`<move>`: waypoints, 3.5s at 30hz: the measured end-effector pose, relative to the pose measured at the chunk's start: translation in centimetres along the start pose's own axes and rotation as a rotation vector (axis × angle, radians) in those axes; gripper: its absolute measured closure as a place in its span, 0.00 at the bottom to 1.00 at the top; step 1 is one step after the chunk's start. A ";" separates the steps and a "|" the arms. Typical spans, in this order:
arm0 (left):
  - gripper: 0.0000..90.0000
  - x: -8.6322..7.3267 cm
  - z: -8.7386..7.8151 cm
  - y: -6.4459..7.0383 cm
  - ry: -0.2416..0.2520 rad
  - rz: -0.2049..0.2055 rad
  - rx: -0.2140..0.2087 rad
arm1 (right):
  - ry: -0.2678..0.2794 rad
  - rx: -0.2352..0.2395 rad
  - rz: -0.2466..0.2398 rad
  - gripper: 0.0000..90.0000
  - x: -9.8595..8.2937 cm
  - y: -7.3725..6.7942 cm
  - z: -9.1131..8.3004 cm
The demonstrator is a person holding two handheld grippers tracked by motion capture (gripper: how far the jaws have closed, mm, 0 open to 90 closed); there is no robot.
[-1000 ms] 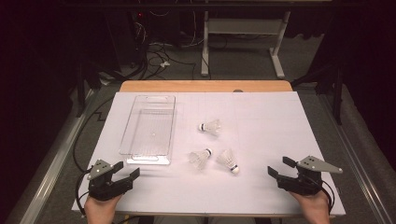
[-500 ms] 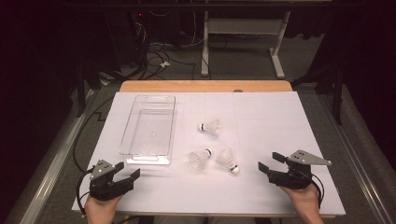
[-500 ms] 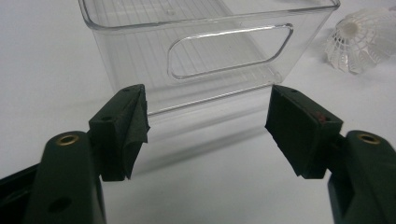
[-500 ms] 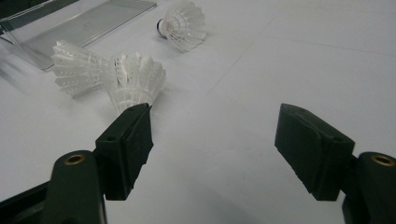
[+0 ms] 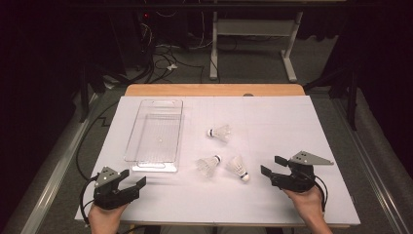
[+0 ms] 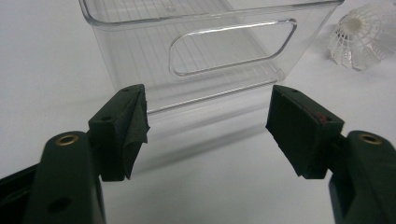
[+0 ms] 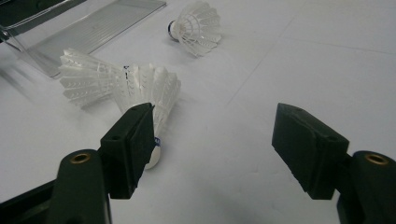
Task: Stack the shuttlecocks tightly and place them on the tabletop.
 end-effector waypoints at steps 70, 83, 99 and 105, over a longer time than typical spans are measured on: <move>0.32 -0.2 0.2 0.1 -0.023 0.027 0.005 | -0.393 0.089 -0.084 0.50 6.6 -3.1 6.5; 0.32 -0.2 0.2 0.1 -0.023 0.026 0.004 | -0.484 0.085 -0.084 0.50 6.7 -3.2 8.3; 0.32 -0.2 0.1 0.1 -0.023 0.030 -0.001 | -0.605 0.098 -0.062 0.49 6.0 -3.5 9.5; 0.32 -0.2 0.1 0.1 -0.026 0.033 -0.001 | -0.625 0.103 -0.057 0.50 5.9 -3.4 9.6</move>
Point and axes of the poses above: each handheld gripper's, and its own axes: z roughly forward along the jaws, x roughly out of its top, y roughly to its right, the point moved 9 cm from there along z, roughly forward along the jaws, and after that the axes turned 13 degrees about -z, right-handed, at the moved point
